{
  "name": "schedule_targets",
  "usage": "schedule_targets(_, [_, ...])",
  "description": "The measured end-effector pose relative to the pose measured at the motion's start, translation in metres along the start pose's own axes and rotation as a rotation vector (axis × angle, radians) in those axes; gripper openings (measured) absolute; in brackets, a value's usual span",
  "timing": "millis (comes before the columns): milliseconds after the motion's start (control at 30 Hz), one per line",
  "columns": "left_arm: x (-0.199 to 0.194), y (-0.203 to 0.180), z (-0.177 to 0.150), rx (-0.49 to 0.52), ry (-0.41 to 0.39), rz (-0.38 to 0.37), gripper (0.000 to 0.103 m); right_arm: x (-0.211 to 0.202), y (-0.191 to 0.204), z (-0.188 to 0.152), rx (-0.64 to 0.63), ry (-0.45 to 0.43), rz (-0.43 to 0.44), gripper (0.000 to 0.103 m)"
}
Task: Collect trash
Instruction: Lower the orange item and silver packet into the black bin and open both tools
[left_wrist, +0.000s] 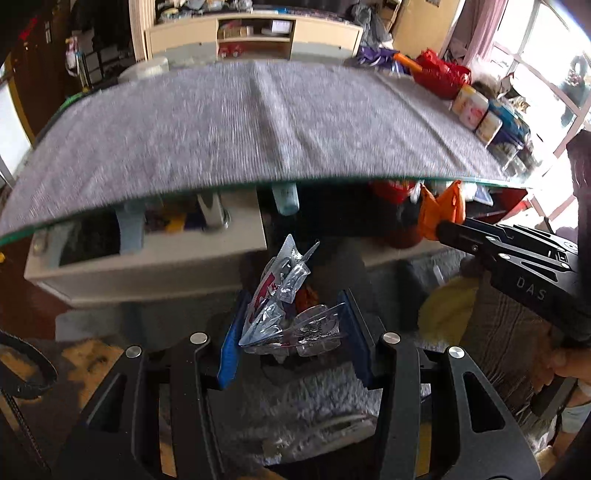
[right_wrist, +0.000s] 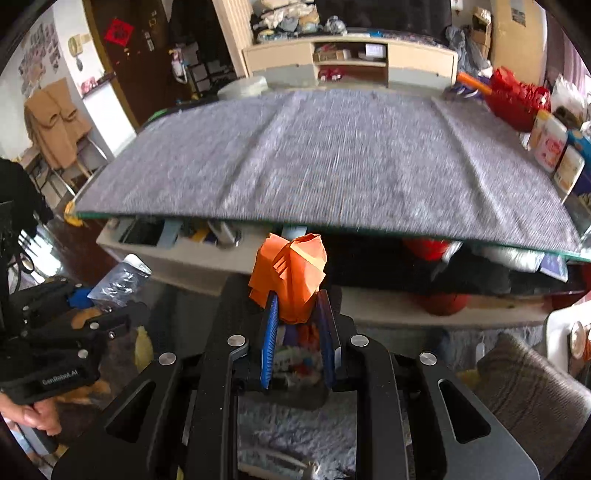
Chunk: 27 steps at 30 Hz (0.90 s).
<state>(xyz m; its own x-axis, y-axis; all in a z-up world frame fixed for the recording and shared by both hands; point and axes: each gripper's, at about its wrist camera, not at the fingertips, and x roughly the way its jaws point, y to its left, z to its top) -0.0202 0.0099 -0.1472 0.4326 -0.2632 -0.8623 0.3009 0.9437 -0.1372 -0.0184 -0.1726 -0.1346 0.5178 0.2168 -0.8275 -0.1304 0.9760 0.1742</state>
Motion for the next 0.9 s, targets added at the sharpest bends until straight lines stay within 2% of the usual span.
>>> schedule_targets(233, [0.039, 0.002, -0.018, -0.024, 0.087, -0.05, 0.046, 0.043, -0.008, -0.022, 0.052, 0.11, 0.029, 0.022])
schedule_targets(467, [0.076, -0.001, -0.025, -0.025, 0.172, -0.095, 0.046, 0.077, -0.01, -0.028, 0.076, 0.189, 0.044, 0.022])
schedule_targets(733, [0.094, -0.003, -0.02, -0.019, 0.204, -0.106, 0.047, 0.093, -0.011, -0.023, 0.082, 0.222, 0.067, 0.022])
schedule_targets(900, [0.098, 0.002, -0.016, -0.037, 0.213, -0.094, 0.05, 0.097, -0.013, -0.018, 0.084, 0.229, 0.067, 0.026])
